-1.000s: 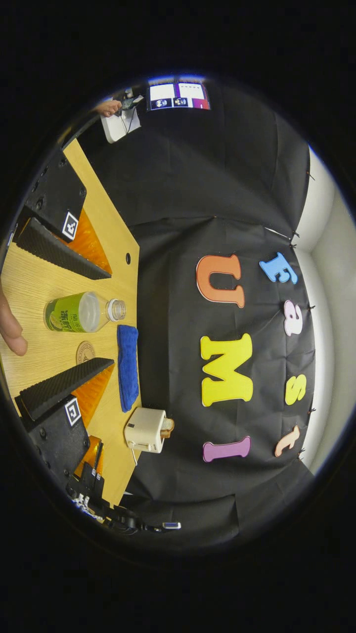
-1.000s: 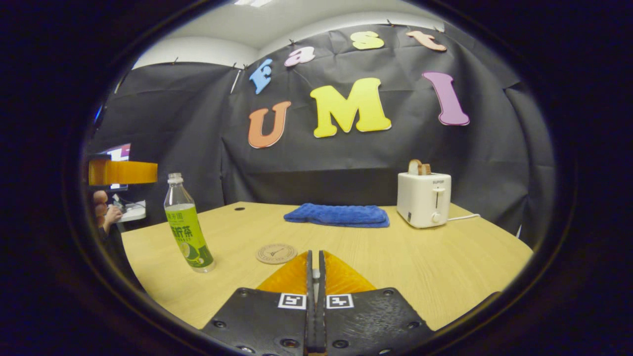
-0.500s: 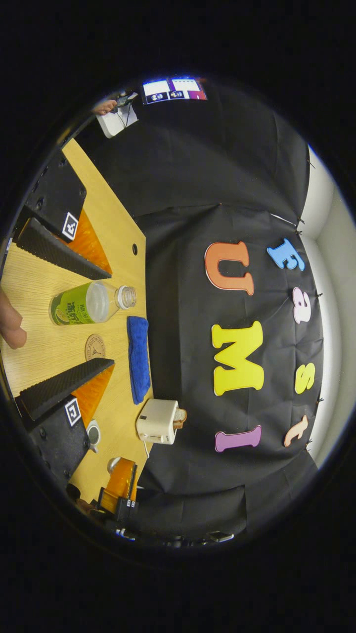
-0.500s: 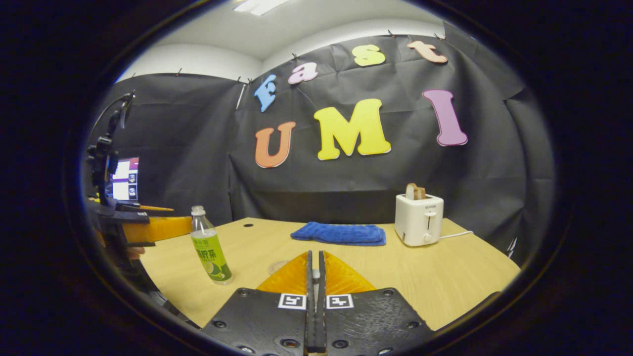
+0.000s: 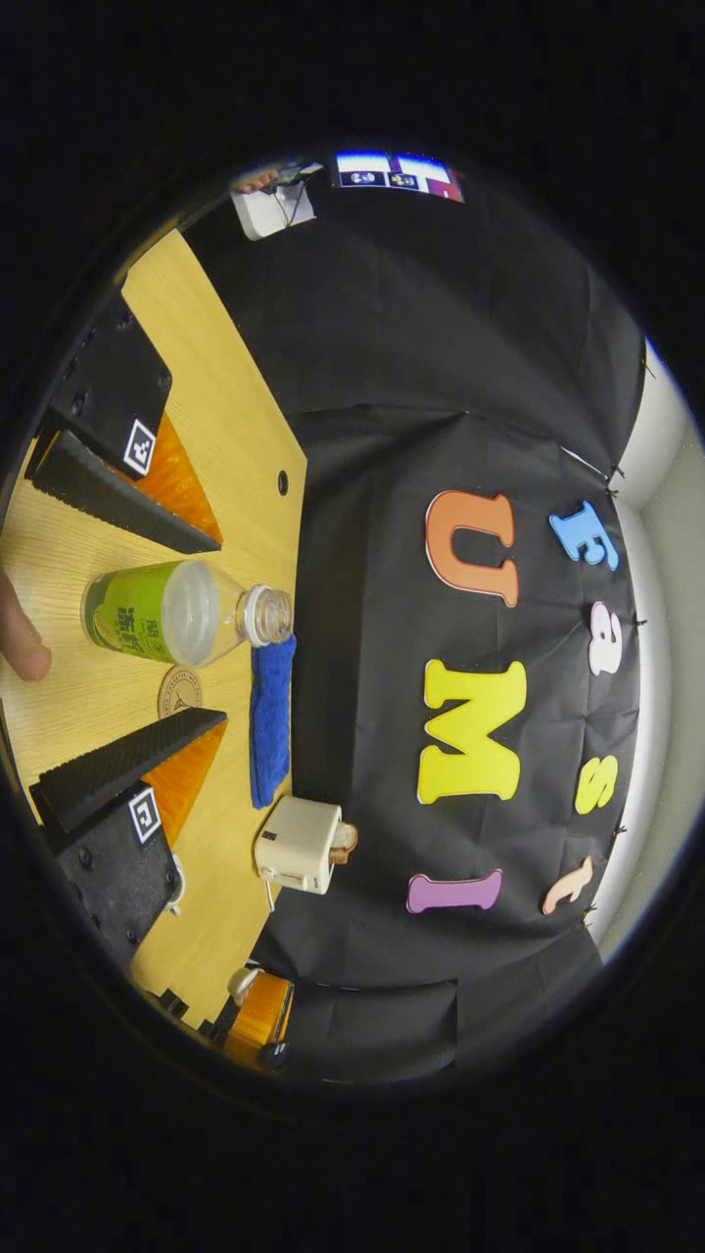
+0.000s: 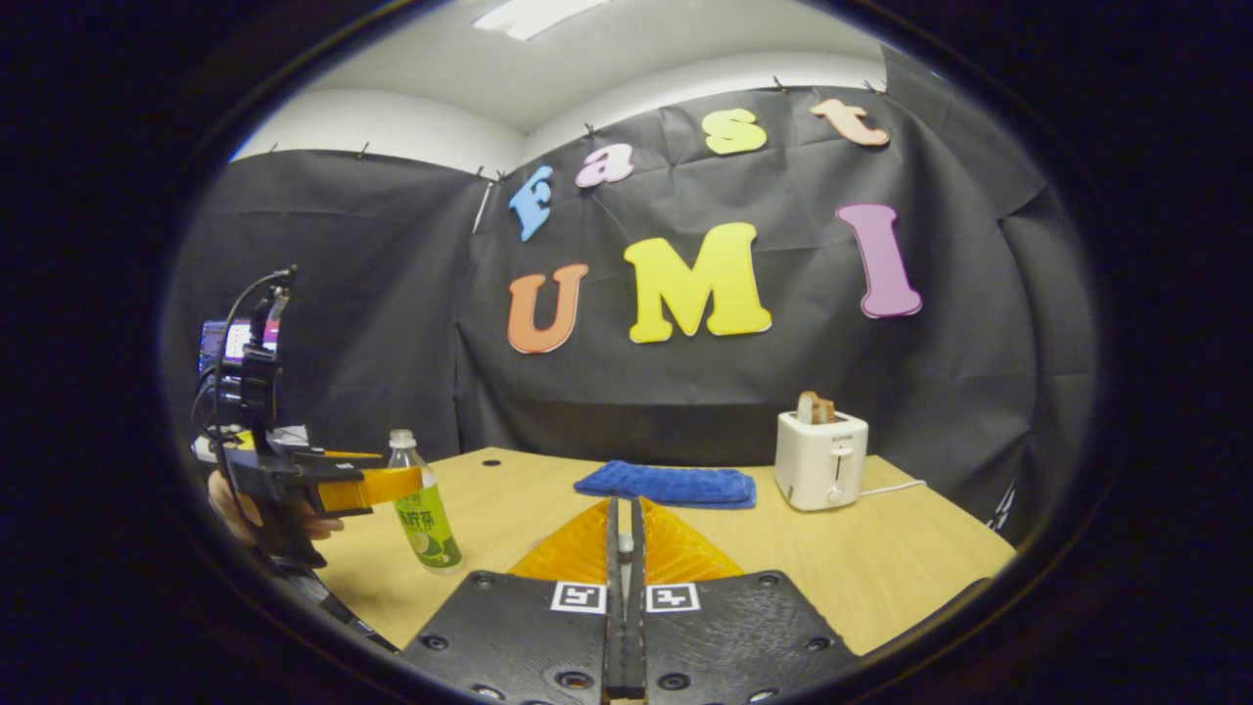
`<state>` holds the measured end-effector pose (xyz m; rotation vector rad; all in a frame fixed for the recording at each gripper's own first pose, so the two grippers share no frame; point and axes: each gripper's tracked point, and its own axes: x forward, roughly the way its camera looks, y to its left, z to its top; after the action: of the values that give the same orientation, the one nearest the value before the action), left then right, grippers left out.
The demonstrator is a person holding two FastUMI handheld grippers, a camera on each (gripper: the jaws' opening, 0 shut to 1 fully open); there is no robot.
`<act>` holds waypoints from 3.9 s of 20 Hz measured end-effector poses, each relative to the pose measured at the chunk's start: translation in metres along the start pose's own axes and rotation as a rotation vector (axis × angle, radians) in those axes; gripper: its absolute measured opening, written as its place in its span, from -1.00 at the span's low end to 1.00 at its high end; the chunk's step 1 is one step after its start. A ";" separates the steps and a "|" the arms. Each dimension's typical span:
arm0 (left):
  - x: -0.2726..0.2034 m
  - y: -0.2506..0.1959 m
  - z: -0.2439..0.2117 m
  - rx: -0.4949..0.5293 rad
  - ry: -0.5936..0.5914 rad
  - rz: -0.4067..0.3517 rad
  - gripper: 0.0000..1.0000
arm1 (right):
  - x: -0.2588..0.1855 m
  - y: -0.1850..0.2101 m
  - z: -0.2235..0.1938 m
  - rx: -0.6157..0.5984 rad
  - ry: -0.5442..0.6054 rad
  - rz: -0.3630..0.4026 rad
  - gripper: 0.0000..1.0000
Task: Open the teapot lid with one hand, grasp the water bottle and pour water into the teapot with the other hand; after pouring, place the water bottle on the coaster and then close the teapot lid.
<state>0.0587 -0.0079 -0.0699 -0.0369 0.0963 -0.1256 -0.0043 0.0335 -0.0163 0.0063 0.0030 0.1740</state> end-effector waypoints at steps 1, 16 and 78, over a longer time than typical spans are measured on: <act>0.005 0.006 -0.006 0.010 0.004 0.011 0.99 | 0.001 -0.001 -0.001 -0.005 0.006 -0.004 -1.00; 0.020 -0.011 -0.030 0.151 -0.004 -0.027 0.54 | 0.004 -0.009 -0.009 -0.025 0.032 -0.027 -1.00; 0.002 -0.163 -0.010 2.216 0.120 0.072 0.49 | -0.017 -0.145 0.002 0.045 0.074 -0.260 -1.00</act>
<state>0.0393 -0.1699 -0.0732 2.1847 0.0347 -0.1057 0.0043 -0.1120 -0.0150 0.0438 0.0810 -0.0857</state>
